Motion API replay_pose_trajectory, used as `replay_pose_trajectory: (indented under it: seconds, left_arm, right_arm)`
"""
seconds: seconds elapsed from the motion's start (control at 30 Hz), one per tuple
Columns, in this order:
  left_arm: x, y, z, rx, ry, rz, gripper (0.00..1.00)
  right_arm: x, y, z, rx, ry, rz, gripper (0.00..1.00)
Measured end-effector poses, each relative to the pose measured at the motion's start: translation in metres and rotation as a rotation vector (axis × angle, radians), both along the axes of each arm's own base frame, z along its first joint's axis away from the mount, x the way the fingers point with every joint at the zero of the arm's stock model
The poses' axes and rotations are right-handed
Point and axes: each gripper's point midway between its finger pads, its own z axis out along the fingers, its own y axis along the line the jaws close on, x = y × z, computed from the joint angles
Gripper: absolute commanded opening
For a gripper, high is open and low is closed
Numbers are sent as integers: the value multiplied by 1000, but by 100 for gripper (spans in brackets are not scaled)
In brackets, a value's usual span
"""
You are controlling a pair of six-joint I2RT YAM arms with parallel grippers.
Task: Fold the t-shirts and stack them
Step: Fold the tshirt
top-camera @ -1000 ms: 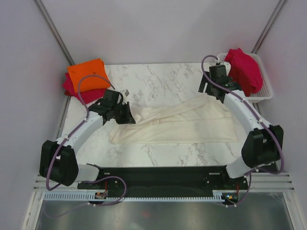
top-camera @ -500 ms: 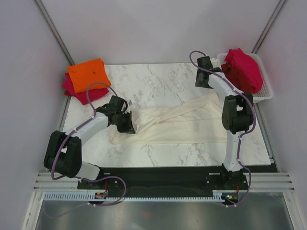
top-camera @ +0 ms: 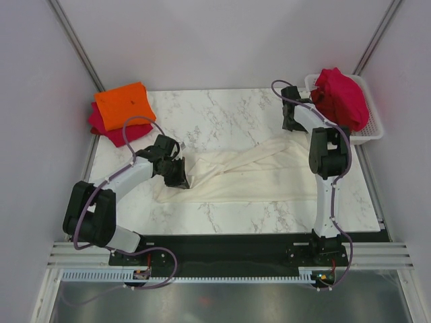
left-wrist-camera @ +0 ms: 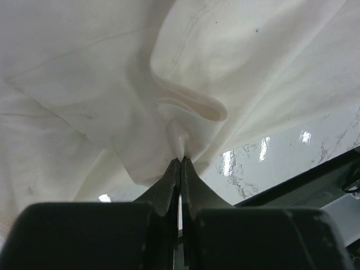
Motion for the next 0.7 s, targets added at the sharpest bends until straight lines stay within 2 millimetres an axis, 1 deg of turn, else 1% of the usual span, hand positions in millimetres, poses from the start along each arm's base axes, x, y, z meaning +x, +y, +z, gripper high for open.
replay_pose_trajectory:
  seconds: [0.1, 0.17, 0.2, 0.23, 0.3, 0.33, 0.37, 0.6, 0.7]
  left_arm:
    - [0, 0, -2, 2, 6, 0, 2]
    - [0, 0, -2, 4, 7, 0, 2]
    - [0, 1, -2, 6, 7, 1, 2]
    - [0, 1, -3, 9, 5, 2, 2]
    - [0, 2, -4, 13, 7, 4, 2]
    - [0, 2, -4, 16, 9, 5, 2]
    - [0, 2, -5, 18, 11, 5, 2]
    - [0, 4, -8, 30, 20, 8, 2]
    - [2, 7, -8, 47, 13, 16, 2]
  right_arm:
    - [0, -3, -5, 0, 3, -11, 64]
    - [0, -3, -6, 1, 0, -15, 53]
    - [0, -3, -7, 3, -3, -17, 47]
    - [1, -3, -8, 5, -7, -18, 36]
    - [0, -3, -11, 8, -9, -22, 20]
    - [0, -3, -12, 10, -10, -24, 5]
    - [0, -3, -12, 11, -12, -25, 0]
    - [0, -5, -10, 15, -19, -32, 0]
    - [-4, -5, -1, 15, -22, -32, 0]
